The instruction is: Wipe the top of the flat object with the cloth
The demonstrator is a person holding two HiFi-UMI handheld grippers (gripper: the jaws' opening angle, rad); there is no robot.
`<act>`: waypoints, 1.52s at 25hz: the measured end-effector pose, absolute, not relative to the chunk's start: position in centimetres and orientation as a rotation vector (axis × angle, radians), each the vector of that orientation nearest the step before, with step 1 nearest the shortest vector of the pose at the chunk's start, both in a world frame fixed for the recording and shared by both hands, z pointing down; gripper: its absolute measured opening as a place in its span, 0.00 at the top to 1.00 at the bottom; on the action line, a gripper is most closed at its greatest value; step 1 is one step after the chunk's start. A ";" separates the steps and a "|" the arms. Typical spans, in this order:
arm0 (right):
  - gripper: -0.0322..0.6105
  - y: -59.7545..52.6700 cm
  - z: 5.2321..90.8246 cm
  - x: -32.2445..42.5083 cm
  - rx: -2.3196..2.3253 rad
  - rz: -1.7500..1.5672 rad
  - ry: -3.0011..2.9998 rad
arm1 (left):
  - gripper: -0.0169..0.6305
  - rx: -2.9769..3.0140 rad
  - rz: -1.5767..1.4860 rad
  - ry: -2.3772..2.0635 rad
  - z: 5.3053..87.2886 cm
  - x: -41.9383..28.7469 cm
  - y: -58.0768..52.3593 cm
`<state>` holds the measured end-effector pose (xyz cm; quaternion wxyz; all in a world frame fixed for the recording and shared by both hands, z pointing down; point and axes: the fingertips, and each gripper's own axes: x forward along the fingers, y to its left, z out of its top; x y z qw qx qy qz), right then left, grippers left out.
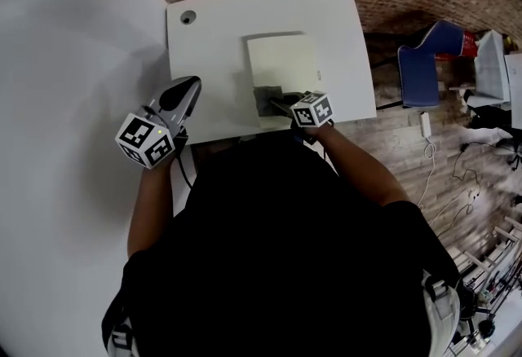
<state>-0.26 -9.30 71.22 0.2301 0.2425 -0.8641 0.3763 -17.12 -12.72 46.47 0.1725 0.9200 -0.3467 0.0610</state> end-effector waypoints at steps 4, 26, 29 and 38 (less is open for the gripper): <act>0.94 -8.1 72.7 -1.1 0.650 1.087 -2.343 | 0.97 2.607 0.186 -0.969 46.9 -17.7 -12.5; 0.94 -5.9 76.9 2.8 0.700 1.128 -2.185 | 0.97 2.603 0.193 -0.909 47.6 -15.5 -13.7; 0.94 -6.1 76.9 4.0 0.725 1.124 -2.170 | 0.97 2.605 0.192 -0.892 47.7 -14.8 -14.2; 0.94 -6.8 77.7 8.4 0.825 1.130 -2.112 | 0.97 2.624 0.187 -0.828 48.3 -12.3 -15.3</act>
